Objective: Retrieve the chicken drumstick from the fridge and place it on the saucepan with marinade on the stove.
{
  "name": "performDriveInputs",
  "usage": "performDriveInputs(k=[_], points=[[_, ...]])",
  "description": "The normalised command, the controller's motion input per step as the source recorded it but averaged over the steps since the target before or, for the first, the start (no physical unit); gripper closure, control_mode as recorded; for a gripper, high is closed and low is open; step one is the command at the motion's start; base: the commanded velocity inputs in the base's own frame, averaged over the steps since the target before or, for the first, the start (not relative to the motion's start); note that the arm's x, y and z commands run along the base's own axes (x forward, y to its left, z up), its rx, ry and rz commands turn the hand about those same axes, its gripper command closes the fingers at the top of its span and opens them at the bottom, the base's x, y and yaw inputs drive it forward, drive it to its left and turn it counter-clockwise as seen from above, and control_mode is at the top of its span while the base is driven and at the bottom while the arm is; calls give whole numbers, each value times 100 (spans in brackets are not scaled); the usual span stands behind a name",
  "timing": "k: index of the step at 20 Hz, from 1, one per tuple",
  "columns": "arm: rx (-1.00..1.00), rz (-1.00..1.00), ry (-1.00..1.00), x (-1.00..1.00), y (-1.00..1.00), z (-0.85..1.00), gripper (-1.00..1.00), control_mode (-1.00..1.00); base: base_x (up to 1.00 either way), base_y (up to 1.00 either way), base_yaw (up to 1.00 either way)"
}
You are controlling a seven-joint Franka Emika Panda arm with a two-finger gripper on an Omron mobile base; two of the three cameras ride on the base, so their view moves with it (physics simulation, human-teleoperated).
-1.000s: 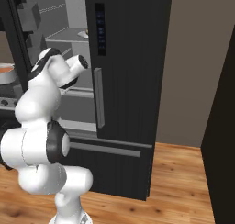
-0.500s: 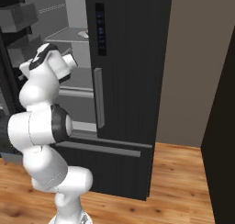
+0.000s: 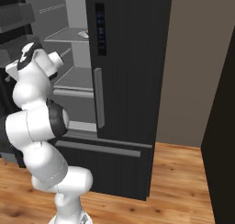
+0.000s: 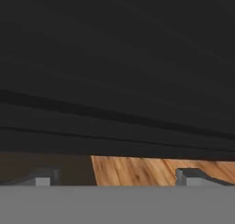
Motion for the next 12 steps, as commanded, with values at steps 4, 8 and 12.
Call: performDriveInputs(k=[4, 8, 12], points=[[0, 22, -15, -76, -95, 27, -100, -100, 0, 0, 0], [0, 26, -32, -100, -100, 41, -100, -100, 0, 0, 0], [-3, 20, -29, -91, -100, 24, -100, -100, 0, 0, 0]])
